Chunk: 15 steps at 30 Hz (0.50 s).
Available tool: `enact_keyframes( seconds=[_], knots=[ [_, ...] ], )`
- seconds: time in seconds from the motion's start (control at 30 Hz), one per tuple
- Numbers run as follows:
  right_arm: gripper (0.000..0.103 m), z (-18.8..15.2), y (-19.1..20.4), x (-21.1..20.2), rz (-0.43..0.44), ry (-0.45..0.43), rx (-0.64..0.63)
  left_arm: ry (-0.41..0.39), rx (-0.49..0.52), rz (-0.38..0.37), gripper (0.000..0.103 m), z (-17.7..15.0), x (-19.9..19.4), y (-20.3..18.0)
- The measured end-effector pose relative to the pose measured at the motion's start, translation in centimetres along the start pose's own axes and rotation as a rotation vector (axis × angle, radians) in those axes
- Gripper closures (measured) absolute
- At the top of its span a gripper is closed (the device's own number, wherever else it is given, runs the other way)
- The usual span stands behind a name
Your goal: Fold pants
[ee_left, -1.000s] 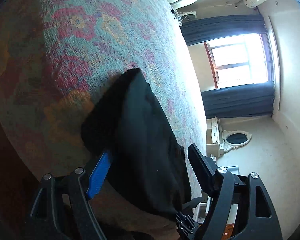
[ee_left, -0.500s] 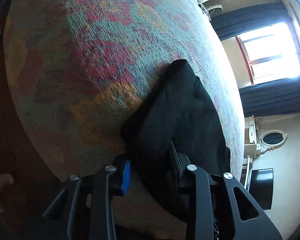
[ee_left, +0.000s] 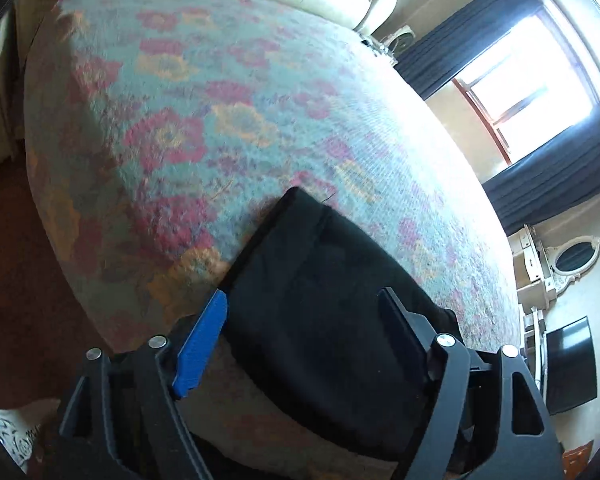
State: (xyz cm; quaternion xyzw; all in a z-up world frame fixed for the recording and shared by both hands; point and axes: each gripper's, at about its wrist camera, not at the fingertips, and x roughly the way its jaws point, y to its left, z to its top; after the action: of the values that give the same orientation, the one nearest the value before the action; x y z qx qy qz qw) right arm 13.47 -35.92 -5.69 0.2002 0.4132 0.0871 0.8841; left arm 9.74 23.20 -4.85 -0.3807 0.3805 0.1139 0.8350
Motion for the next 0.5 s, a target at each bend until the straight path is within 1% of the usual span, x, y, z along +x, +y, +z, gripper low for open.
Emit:
enact_keyframes(
  seconds=[0.07, 0.13, 0.17, 0.23, 0.3, 0.33, 0.37, 0.43, 0.47, 0.5],
  knots=[
    [0.032, 3.1, -5.2, -0.9, -0.143, -0.051, 0.149, 0.002, 0.057, 0.006, 0.025, 0.2, 0.8, -1.7],
    [0.032, 5.7, -9.1, -1.1, -0.196, -0.080, 0.281, 0.034, 0.050, -0.005, 0.025, -0.2, 2.2, -2.8],
    [0.032, 6.9, -10.6, -0.8, -0.215, -0.083, 0.333, 0.059, 0.031, -0.017, 0.025, -0.6, 3.2, -3.2],
    [0.032, 9.0, -12.8, 0.4, -0.220, -0.080, 0.414, 0.110, -0.004, -0.025, 0.025, -1.3, 4.9, -3.7],
    [0.032, 10.6, -14.1, 2.6, -0.225, -0.041, 0.474, 0.174, -0.019, -0.011, 0.025, -2.4, 6.4, -4.1],
    [0.032, 11.0, -14.5, 3.7, -0.236, -0.022, 0.493, 0.182, -0.005, 0.010, 0.023, -2.4, 6.7, -4.2],
    [0.032, 11.3, -14.5, 4.6, -0.244, -0.011, 0.503, 0.172, 0.019, 0.020, 0.021, -2.8, 6.8, -4.5],
    [0.033, 11.6, -15.0, 6.2, -0.251, 0.000, 0.520, 0.168, 0.070, 0.035, 0.021, -3.2, 6.6, -4.8],
    [0.042, 11.5, -15.1, 6.8, -0.263, 0.005, 0.528, 0.171, 0.087, 0.038, 0.020, -3.2, 6.7, -4.8],
    [0.060, 11.5, -15.4, 7.2, -0.259, 0.016, 0.531, 0.172, 0.095, 0.039, 0.020, -3.3, 6.7, -4.7]
  ],
)
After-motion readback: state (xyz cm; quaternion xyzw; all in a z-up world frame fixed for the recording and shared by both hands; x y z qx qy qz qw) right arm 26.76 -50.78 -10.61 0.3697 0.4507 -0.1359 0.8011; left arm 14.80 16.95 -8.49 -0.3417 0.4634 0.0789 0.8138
